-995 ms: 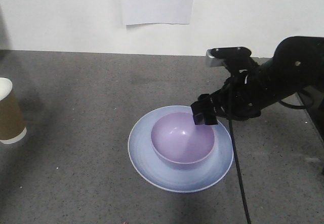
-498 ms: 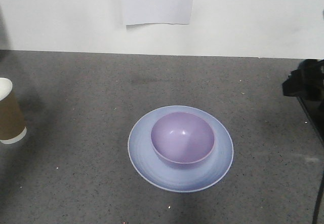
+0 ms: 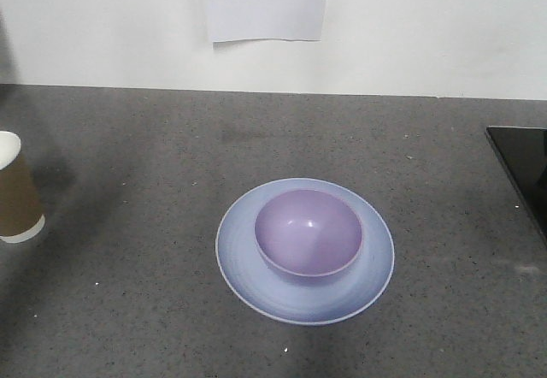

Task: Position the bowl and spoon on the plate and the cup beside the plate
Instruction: 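Move the pale green spoon with the left gripper over the bowl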

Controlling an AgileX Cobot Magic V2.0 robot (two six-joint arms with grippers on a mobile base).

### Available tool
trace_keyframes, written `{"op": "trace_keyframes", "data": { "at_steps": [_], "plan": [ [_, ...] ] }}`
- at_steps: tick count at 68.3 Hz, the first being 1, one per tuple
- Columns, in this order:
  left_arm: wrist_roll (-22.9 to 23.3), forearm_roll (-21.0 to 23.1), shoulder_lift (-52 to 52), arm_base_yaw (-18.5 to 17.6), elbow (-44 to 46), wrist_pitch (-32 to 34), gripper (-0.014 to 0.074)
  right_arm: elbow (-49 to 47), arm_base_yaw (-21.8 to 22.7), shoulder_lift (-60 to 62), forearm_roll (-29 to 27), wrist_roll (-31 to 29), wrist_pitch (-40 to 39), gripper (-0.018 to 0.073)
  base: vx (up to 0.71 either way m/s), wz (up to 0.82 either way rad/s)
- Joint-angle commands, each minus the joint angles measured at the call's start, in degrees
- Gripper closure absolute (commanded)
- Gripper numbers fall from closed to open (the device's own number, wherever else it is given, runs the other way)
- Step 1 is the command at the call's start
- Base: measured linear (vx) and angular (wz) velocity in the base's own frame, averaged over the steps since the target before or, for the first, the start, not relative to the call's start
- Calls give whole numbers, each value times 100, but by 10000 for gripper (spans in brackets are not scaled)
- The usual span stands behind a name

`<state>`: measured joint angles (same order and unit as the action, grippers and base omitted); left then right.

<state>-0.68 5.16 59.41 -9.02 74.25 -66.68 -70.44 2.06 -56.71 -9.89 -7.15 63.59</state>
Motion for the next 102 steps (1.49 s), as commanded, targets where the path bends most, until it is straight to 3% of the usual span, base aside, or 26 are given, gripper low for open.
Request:
{"op": "trace_keyframes", "data": {
  "at_steps": [1,23,58,76,88,102],
  "plan": [
    [-503,515,305,-40,381,140,603,-151,51,45,-74,-57,-279,10,0,0],
    [-1401,1393,1600,-144,1290,-461,603,-151,51,45,-81,-57,-285,10,0,0],
    [-1436,1308,3089,-1766,2098,-340,603,-151,51,45,-87,-57,-299,10,0,0],
    [-1436,745,3894,-2559,2700,-422,603,-151,51,45,-87,-57,-299,10,0,0],
    [-1436,705,4330,-2845,2959,-481,603,-151,51,45,-87,-57,-299,10,0,0],
    [-1338,594,4645,-2904,2999,-505,600,-151,51,45,-87,-57,-299,10,0,0]
  ]
}}
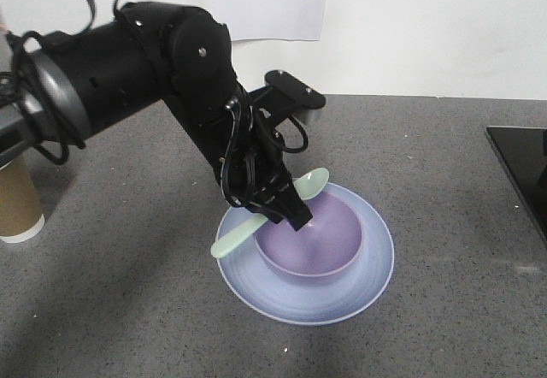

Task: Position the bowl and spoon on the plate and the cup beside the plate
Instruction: 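Move the pale green spoon with the left gripper over the bowl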

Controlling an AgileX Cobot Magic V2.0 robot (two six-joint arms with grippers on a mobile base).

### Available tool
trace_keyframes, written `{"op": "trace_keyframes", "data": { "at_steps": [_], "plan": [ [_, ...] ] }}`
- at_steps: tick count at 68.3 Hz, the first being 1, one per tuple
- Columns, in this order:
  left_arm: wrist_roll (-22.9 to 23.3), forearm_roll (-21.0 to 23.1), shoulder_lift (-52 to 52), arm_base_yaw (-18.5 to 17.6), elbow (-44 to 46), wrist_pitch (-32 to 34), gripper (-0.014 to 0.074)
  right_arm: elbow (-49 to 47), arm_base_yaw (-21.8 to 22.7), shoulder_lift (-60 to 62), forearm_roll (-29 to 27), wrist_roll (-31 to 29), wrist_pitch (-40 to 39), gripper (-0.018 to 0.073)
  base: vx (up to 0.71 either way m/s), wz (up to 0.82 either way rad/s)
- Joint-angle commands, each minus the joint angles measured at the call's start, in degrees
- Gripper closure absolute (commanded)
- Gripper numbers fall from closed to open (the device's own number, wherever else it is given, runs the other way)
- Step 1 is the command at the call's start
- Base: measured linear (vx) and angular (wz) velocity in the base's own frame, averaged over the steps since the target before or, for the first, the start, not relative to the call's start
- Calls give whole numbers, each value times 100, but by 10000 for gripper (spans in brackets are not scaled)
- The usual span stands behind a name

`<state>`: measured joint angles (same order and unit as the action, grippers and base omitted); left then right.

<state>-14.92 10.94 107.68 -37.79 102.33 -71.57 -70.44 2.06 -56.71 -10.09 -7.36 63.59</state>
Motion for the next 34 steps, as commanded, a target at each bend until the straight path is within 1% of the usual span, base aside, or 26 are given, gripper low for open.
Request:
{"op": "trace_keyframes", "data": {
  "at_steps": [1,19,26,34],
  "plan": [
    [87,5,-173,-27,191,-16,599,-151,51,45,-67,-36,-299,10,0,0],
    [98,2,-90,-27,191,-16,572,-151,51,45,-67,-36,-299,10,0,0],
    [98,2,-85,-27,191,-16,535,-151,51,45,-67,-36,-299,10,0,0],
    [98,42,-28,-27,191,-16,468,-151,51,45,-67,-36,-299,10,0,0]
  ]
}}
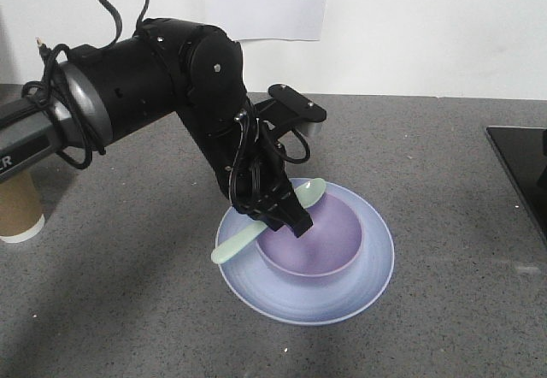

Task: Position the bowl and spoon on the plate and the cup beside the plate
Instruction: 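Move the pale green spoon with the left gripper over the bowl, then lower the spoon into the bowl and open the left gripper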

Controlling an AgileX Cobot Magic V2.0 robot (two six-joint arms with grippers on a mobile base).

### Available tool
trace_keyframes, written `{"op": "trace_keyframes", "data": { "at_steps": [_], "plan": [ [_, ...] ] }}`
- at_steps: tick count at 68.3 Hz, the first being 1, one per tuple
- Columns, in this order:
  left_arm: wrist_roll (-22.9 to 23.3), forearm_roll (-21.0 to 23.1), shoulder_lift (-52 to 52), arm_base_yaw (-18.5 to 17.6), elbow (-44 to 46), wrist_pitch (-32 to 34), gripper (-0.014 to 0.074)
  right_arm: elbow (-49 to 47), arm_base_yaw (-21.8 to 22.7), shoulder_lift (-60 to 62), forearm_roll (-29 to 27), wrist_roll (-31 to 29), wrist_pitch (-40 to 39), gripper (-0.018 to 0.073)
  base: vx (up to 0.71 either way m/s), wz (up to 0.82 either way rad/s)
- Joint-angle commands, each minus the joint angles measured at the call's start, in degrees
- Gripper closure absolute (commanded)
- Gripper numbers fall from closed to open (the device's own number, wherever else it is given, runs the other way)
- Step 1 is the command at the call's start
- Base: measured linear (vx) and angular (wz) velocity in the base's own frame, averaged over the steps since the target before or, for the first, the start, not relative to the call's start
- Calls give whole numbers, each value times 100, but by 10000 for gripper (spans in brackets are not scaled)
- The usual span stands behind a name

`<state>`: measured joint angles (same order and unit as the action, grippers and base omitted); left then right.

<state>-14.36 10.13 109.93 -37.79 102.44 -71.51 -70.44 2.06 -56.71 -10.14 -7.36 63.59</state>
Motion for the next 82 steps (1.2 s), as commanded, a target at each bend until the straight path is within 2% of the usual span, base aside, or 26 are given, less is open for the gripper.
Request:
{"op": "trace_keyframes", "data": {
  "at_steps": [1,18,37,46,58,69,77,82],
  "plan": [
    [42,123,-243,-27,179,-22,463,-151,51,45,-61,-36,-299,10,0,0],
    [42,123,-188,-27,179,-16,295,-151,51,45,-61,-36,-299,10,0,0],
    [42,123,-188,-27,179,31,155,-151,51,45,-61,-36,-299,10,0,0],
    [208,123,-200,-27,179,156,116,-151,51,45,-61,-36,-299,10,0,0],
    [370,86,-381,-8,184,404,114,-151,51,45,-61,-36,-299,10,0,0],
    [793,-515,-813,-8,186,545,114,-151,51,45,-61,-36,-299,10,0,0],
    [1389,-1254,-1216,76,186,600,114,-151,51,45,-61,-45,-298,10,0,0],
    [1853,-1610,-1496,267,186,600,114,-151,51,45,-61,-51,-298,10,0,0]
  ]
}}
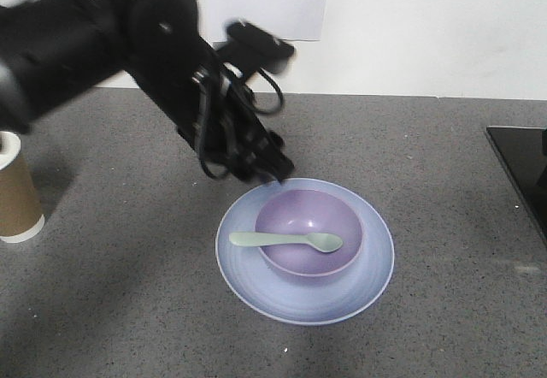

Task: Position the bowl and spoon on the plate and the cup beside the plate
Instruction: 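Lower the spoon into the bowl and open the left gripper, then move the left gripper down to the brown paper cup rim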

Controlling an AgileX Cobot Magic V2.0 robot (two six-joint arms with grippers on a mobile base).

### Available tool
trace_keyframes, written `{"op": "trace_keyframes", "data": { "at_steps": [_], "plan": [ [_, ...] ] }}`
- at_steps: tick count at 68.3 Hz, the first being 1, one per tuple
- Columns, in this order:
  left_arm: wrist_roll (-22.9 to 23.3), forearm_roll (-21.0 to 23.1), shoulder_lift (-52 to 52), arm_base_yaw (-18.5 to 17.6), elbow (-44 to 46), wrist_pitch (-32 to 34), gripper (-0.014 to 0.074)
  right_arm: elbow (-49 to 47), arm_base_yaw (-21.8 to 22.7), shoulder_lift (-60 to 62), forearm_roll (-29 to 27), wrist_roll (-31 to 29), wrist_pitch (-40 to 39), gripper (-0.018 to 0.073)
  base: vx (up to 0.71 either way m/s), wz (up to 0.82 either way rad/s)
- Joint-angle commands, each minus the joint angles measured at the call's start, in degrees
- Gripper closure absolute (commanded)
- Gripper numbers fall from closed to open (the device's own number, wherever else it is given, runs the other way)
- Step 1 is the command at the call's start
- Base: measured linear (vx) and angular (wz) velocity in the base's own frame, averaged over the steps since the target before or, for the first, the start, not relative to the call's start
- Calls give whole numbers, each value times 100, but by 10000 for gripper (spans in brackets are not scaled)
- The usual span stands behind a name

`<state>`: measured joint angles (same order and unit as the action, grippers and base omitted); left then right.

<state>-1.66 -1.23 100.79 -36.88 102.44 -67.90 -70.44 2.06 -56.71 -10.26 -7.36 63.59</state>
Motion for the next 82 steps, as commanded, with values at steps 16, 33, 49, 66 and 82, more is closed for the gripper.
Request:
{"op": "trace_keyframes", "data": {
  "at_steps": [16,33,49,66,82],
  "plan": [
    [870,-921,-1303,1202,180,40,114,-151,51,45,-49,-63,-298,10,0,0],
    [852,-953,-1549,2486,160,-380,114,-151,51,45,-49,-63,-298,10,0,0],
    [847,-953,-1549,3441,158,-380,114,-151,51,45,-49,-63,-298,10,0,0],
    [830,-824,-1543,4126,-347,-357,114,-151,51,45,-49,-63,-313,10,0,0],
    [874,-681,-1542,4302,-1170,160,114,-151,51,45,-49,-75,-325,10,0,0]
  ]
}}
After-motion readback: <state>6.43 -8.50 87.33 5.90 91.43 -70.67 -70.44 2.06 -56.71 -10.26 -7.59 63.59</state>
